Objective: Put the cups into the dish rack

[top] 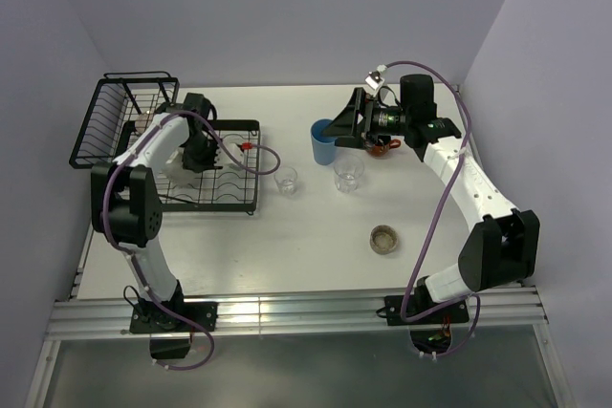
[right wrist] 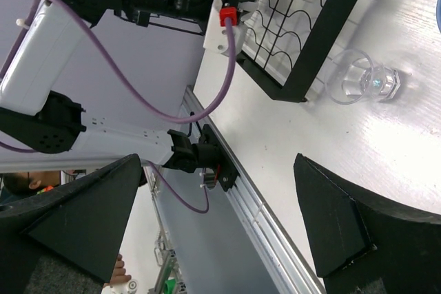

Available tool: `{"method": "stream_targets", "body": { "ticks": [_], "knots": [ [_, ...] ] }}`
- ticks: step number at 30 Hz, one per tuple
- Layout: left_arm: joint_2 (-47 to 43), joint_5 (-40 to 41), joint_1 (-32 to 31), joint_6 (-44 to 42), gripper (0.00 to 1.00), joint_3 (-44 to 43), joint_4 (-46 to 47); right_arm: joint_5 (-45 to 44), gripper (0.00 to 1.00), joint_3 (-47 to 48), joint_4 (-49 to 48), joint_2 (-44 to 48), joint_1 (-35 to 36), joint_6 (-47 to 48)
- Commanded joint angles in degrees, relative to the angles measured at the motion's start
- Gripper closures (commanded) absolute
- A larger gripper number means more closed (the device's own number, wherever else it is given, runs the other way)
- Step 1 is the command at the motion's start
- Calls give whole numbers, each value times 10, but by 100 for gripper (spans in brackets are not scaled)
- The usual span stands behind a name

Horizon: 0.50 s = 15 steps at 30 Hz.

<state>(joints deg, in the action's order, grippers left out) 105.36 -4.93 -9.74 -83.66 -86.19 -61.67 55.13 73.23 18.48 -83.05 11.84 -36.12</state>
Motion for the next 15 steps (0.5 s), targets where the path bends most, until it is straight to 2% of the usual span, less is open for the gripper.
{"method": "stream_targets", "body": {
  "ticks": [1,10,15],
  "knots": [
    [1,40,12,-24,100,4,8,9,0,6,-19,25,-1,2],
    [14,46,23,-23,100,5,6,9,0,-2,-26,32,-1,-2],
    [14,82,25,-32,99,12,3,9,0,-4,-27,34,-1,-2]
  ]
}}
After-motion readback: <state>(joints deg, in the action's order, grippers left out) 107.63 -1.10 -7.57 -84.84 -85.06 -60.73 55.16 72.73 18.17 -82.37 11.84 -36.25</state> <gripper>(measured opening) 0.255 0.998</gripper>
